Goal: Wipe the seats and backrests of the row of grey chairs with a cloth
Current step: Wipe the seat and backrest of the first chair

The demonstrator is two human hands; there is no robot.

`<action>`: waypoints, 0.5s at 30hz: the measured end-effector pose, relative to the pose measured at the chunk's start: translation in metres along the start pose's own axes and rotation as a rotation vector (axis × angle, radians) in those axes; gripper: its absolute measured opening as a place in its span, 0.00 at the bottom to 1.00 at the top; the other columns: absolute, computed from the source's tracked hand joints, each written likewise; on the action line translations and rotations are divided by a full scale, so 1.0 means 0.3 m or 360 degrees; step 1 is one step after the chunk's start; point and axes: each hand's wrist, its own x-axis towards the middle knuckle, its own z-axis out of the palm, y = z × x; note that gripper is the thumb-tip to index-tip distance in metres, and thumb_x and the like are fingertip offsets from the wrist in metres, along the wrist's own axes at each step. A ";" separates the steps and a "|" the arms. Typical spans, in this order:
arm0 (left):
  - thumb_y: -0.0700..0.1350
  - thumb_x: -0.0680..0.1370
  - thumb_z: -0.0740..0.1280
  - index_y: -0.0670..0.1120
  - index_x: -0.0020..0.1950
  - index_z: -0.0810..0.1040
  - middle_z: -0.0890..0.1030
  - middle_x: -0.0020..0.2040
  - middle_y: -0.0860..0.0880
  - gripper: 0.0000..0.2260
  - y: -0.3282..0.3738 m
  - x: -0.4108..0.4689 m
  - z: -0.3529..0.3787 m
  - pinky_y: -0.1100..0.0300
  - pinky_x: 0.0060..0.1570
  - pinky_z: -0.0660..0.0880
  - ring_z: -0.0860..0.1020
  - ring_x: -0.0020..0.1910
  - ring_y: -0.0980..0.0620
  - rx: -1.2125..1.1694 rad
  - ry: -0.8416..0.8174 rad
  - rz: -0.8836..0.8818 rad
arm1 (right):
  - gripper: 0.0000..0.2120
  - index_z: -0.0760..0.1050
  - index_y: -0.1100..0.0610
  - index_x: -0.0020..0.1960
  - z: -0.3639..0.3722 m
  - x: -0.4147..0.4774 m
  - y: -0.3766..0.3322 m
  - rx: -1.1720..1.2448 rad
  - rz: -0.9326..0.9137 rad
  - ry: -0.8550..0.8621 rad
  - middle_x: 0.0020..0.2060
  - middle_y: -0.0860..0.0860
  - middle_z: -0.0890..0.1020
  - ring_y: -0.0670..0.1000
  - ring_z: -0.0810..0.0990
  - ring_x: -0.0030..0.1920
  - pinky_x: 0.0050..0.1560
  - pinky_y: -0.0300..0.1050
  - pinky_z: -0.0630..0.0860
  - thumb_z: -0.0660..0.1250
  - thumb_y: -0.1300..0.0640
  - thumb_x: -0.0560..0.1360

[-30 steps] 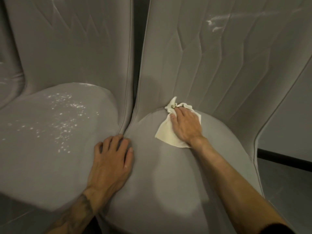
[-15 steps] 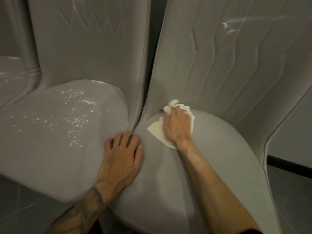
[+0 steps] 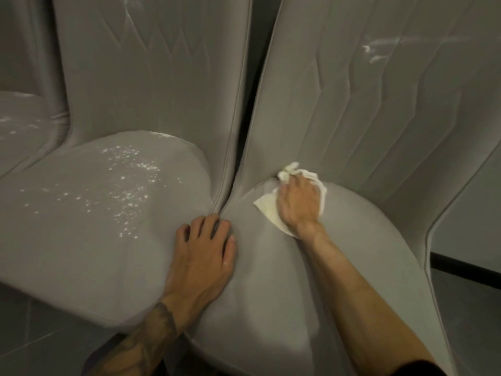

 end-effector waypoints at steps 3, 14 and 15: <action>0.53 0.84 0.56 0.50 0.60 0.75 0.77 0.63 0.48 0.12 -0.005 0.001 0.006 0.44 0.59 0.70 0.75 0.59 0.44 0.0000 -0.0005 -0.0002 | 0.19 0.75 0.54 0.67 0.045 -0.091 -0.116 0.0039 -0.0363 -0.0011 0.65 0.53 0.78 0.56 0.74 0.67 0.70 0.51 0.65 0.50 0.49 0.85; 0.51 0.85 0.55 0.50 0.59 0.76 0.78 0.61 0.48 0.12 0.010 -0.006 -0.028 0.45 0.57 0.71 0.75 0.58 0.45 0.0001 -0.0011 0.0007 | 0.17 0.80 0.57 0.61 -0.031 -0.188 -0.149 0.0232 -0.0740 -0.0029 0.60 0.54 0.81 0.56 0.76 0.64 0.69 0.51 0.67 0.56 0.51 0.85; 0.51 0.85 0.55 0.50 0.59 0.76 0.79 0.61 0.48 0.12 0.010 -0.005 -0.030 0.45 0.57 0.71 0.75 0.57 0.44 0.0010 -0.0008 0.0017 | 0.16 0.81 0.55 0.60 -0.035 -0.212 -0.136 0.0312 -0.0923 -0.0008 0.59 0.51 0.82 0.54 0.76 0.64 0.69 0.49 0.68 0.57 0.49 0.84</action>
